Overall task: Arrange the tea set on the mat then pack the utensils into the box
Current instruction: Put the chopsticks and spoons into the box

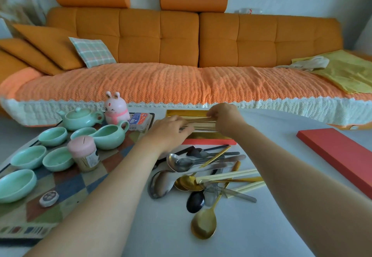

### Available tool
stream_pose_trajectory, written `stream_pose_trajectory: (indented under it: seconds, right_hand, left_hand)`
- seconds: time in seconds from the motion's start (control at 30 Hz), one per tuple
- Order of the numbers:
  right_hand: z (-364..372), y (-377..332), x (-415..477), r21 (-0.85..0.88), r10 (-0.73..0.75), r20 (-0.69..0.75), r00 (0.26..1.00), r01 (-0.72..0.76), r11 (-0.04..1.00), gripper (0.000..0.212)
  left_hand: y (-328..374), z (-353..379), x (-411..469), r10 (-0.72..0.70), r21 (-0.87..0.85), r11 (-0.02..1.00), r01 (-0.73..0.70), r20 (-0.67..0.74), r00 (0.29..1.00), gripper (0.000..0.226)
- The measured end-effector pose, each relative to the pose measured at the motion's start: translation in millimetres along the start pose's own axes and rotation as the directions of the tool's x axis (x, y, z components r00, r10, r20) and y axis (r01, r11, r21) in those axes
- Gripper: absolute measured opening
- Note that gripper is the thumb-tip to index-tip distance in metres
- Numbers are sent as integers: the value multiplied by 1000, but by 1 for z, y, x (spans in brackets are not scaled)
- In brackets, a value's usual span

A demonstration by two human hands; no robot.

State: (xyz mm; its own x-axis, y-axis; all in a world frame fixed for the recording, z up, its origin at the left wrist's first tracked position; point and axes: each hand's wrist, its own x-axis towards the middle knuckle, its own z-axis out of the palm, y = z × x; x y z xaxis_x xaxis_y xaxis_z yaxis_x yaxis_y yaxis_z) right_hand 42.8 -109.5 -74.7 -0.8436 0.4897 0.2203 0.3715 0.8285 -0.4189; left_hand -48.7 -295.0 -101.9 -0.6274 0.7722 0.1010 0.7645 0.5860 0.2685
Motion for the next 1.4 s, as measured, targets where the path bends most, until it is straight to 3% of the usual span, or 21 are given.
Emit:
stream_pose_trajectory:
  seconds: [0.23, 0.53, 0.67, 0.8, 0.97, 1.13, 1.4]
  right_hand:
    - [0, -3, -7, 116, -48, 14, 999, 46, 992, 44]
    - [-11, -7, -29, -44, -139, 302, 943, 160, 986, 40]
    - [-25, -2, -37, -18, -139, 273, 952, 150, 989, 39]
    - [-44, -1, -54, -38, -252, 189, 949, 263, 964, 34]
    - [-64, 4, -87, -53, -206, 313, 927, 233, 971, 29]
    - [-74, 14, -113, -75, -143, 516, 845, 211, 975, 20]
    - [-71, 24, -131, -168, -117, 519, 847, 235, 957, 18]
  left_hand:
    - [8, -7, -5, -5, 159, 987, -2, 48, 999, 64]
    - [12, -4, -6, 26, 142, 990, -24, -15, 1000, 59]
    - [23, -10, -12, 131, 121, 986, -112, -166, 977, 50]
    - [46, -18, -23, 157, 50, 987, -150, -246, 956, 34]
    - [72, -21, -44, 136, -110, 984, -143, -71, 988, 10]
    - [86, -18, -63, 167, -116, 980, -163, 27, 986, 8]
    - [94, -18, -78, 189, -113, 978, -176, 117, 975, 19]
